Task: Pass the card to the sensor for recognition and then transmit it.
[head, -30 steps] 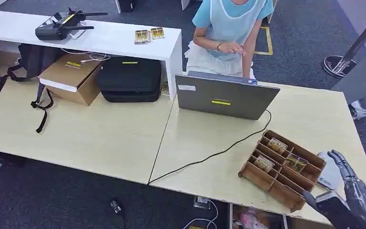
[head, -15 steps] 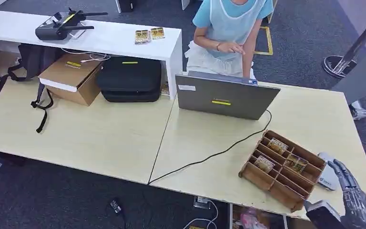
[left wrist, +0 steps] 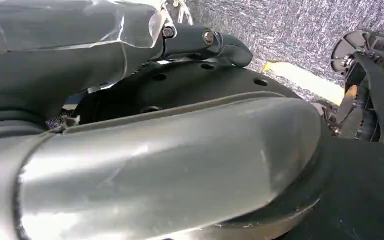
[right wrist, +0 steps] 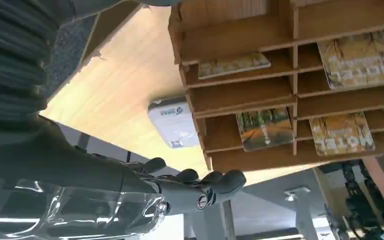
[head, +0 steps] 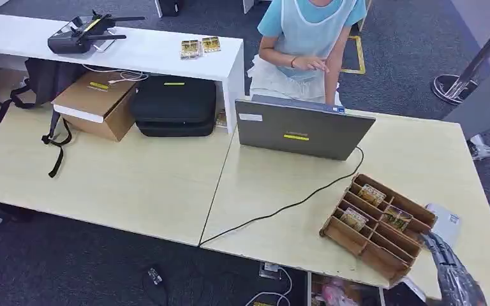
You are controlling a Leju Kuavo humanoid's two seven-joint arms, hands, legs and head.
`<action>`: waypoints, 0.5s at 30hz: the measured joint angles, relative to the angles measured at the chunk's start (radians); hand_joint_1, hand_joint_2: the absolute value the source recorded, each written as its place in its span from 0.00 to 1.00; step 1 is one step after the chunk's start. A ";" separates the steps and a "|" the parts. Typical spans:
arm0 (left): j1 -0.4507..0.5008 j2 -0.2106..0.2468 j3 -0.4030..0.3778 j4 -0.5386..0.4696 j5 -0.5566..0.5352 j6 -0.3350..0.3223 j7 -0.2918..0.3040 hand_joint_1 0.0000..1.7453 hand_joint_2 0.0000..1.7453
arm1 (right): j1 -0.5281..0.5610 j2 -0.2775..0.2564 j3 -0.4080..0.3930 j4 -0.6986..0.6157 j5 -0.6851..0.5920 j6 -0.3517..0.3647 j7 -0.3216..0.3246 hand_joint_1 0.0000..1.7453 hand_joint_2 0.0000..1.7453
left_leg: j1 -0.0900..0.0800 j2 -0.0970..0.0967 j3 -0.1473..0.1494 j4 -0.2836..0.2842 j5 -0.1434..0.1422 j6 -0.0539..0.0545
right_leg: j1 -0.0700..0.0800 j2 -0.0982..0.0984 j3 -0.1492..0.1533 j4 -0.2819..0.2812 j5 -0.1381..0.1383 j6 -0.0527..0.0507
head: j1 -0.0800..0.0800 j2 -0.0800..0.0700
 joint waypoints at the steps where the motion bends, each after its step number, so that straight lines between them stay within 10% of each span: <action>1: 0.000 0.000 0.000 0.000 0.000 -0.001 0.000 0.00 0.00 | 0.001 0.000 0.013 0.004 0.005 -0.001 0.005 0.00 1.00 | 0.000 0.000 0.000 0.000 0.000 0.000 | 0.000 0.000 0.000 0.000 0.000 0.000 | 0.000 0.000; 15: 0.000 0.000 0.001 0.000 0.011 -0.002 0.000 0.00 0.00 | -0.066 -0.035 0.135 0.113 0.008 -0.026 0.040 0.00 1.00 | 0.000 0.000 0.000 0.000 0.000 0.000 | 0.000 0.000 0.000 0.000 0.000 0.000 | 0.000 0.000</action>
